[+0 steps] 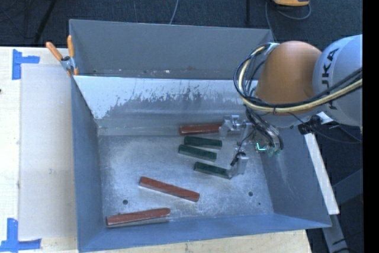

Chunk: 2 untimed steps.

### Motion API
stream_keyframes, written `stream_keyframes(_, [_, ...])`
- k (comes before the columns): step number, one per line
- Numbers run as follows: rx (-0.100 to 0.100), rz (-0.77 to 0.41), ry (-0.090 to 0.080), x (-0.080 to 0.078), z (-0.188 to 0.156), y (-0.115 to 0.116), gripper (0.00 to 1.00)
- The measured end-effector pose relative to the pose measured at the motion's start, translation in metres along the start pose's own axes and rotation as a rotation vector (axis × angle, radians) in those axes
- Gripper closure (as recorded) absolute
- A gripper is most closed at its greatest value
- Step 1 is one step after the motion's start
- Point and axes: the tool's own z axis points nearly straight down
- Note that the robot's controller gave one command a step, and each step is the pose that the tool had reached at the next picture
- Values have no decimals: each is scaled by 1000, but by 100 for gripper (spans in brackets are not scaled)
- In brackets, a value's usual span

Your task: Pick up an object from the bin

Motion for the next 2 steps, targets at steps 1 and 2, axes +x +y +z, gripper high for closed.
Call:
stream_keyframes(1, [0, -100, -4, 7, 87, -3, 0])
stream_keyframes(2, [1, -101, -8, 5, 84, -3, 100])
